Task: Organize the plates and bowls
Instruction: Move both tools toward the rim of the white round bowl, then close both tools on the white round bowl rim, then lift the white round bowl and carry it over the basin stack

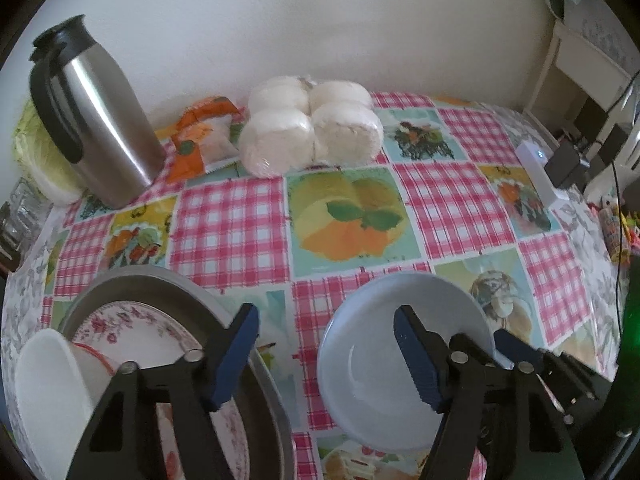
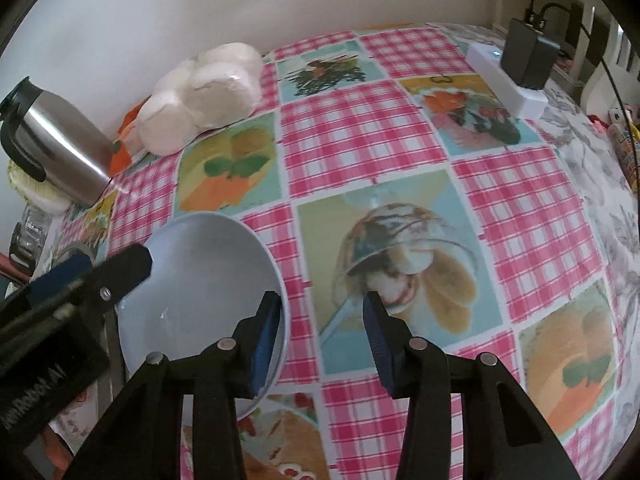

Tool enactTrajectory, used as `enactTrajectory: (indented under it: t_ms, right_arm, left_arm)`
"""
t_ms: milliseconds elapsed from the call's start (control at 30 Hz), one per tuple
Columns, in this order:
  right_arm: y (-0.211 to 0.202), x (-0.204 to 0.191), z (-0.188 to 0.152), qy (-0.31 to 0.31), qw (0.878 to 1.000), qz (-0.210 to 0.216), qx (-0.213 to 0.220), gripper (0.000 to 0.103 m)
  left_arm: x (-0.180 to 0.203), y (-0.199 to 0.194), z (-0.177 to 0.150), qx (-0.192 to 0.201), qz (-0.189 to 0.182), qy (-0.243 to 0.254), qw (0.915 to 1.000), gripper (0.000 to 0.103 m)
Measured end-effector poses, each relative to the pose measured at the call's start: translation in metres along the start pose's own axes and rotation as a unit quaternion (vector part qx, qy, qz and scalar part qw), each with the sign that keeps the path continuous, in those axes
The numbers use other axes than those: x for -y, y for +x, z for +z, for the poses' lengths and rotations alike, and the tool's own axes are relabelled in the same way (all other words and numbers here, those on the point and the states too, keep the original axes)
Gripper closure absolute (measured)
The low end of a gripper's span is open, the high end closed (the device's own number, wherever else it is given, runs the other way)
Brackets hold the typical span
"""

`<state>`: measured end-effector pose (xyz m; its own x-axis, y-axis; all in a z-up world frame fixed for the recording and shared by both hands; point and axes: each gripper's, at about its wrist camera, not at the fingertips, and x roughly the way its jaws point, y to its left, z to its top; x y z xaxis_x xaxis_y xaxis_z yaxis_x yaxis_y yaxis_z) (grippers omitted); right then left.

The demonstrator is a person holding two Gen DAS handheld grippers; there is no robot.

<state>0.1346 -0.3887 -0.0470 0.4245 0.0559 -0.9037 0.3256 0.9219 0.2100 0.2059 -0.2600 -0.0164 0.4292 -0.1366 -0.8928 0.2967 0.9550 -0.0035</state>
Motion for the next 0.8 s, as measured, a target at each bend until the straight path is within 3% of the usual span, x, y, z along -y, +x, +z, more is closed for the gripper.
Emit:
enactTrajectory:
  t_ms: [33, 233, 367, 433, 633, 733, 800]
  right_arm:
    - [0.001, 0.002, 0.000, 0.004, 1.000, 0.002, -0.001, 0.058]
    - [0.001, 0.003, 0.000, 0.004, 1.000, 0.004, -0.001, 0.059]
    - [0.002, 0.007, -0.001, 0.016, 1.000, 0.016, -0.003, 0.059]
    - [0.002, 0.006, -0.001, 0.017, 1.000, 0.019, -0.003, 0.060]
    - [0.003, 0.005, -0.001, 0.022, 0.999, 0.038, -0.005, 0.070]
    - [0.004, 0.003, -0.002, 0.020, 0.998, 0.051, -0.015, 0.079]
    - [0.006, 0.000, -0.004, 0.019, 0.998, 0.062, -0.022, 0.085]
  left_arm:
    - [0.002, 0.002, -0.001, -0.005, -0.004, 0.001, 1.0000, 0.044]
    - [0.005, 0.016, -0.006, -0.024, -0.030, -0.007, 0.9992, 0.054]
    - [-0.002, 0.022, -0.007, -0.031, -0.020, -0.017, 0.9992, 0.056]
    - [-0.005, 0.025, -0.008, -0.036, -0.023, -0.021, 0.9989, 0.062]
    - [0.001, 0.032, -0.012, -0.044, -0.032, -0.011, 0.9984, 0.081]
    - [0.003, 0.033, -0.013, -0.042, -0.027, -0.004, 0.9987, 0.085]
    - [0.000, 0.033, -0.013, -0.045, -0.042, -0.011, 0.9980, 0.088]
